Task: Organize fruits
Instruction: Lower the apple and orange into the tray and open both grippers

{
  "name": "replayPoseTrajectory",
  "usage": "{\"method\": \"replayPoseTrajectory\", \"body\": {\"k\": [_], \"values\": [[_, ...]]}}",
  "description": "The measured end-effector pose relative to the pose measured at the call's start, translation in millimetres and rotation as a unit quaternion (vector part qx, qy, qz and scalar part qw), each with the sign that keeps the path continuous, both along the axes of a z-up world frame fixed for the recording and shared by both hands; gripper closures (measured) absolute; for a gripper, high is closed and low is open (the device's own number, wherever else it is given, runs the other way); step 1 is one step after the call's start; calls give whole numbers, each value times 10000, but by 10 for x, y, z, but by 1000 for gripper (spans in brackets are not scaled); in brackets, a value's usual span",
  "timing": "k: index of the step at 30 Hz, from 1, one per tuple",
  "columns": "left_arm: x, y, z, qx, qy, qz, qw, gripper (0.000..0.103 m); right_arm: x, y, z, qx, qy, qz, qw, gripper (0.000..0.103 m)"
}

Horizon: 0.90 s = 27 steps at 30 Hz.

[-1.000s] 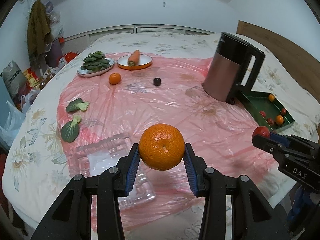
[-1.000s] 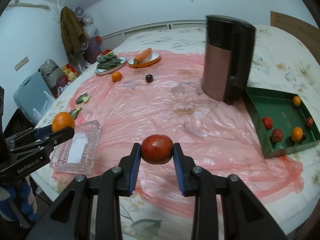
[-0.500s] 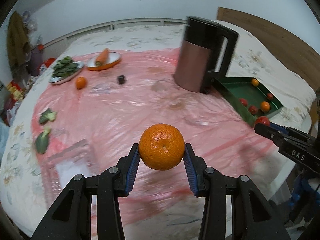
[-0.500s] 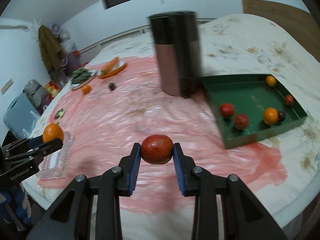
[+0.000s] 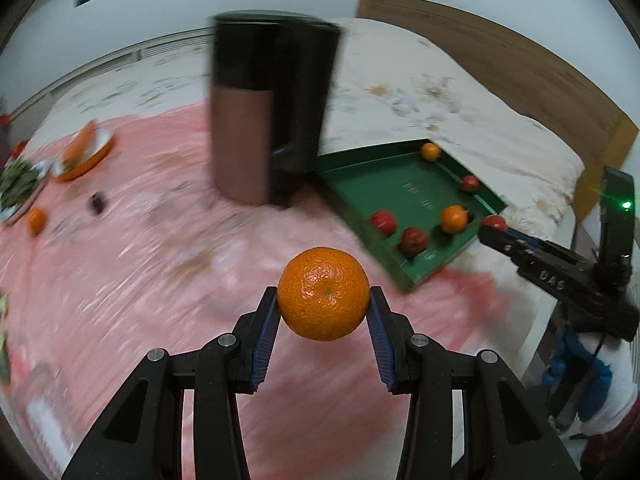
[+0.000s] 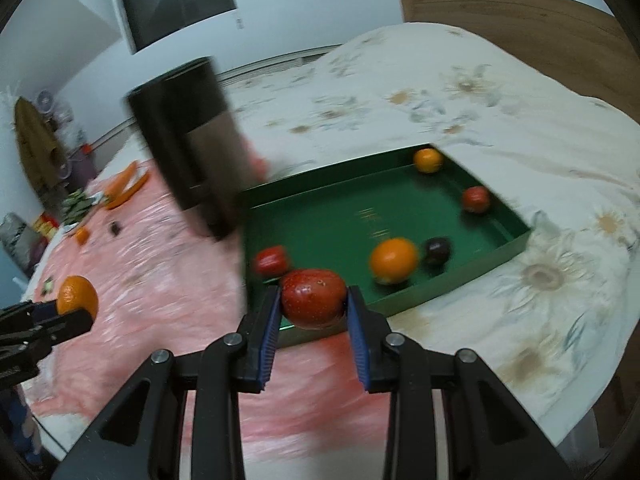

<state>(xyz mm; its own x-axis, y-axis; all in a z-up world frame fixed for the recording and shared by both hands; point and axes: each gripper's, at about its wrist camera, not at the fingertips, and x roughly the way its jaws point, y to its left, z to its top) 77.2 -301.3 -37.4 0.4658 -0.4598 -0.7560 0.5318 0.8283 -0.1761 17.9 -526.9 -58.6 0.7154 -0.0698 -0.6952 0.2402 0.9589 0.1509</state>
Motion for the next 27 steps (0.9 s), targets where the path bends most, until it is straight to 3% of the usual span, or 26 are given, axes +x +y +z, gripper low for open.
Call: {"method": "replayPoseTrajectory", "body": {"k": [13, 21, 27], "values": [[710, -1215, -187, 186, -53, -583, 9981, 65, 370, -927, -172, -252, 57, -639, 9976, 76], [896, -1622, -449, 448, -49, -757, 9961, 65, 674, -1185, -394, -150, 98, -849, 9962, 76], [964, -1694, -625, 563, -3, -748, 9956, 65, 829, -1228, -514, -216, 176, -838, 9961, 76]]}}
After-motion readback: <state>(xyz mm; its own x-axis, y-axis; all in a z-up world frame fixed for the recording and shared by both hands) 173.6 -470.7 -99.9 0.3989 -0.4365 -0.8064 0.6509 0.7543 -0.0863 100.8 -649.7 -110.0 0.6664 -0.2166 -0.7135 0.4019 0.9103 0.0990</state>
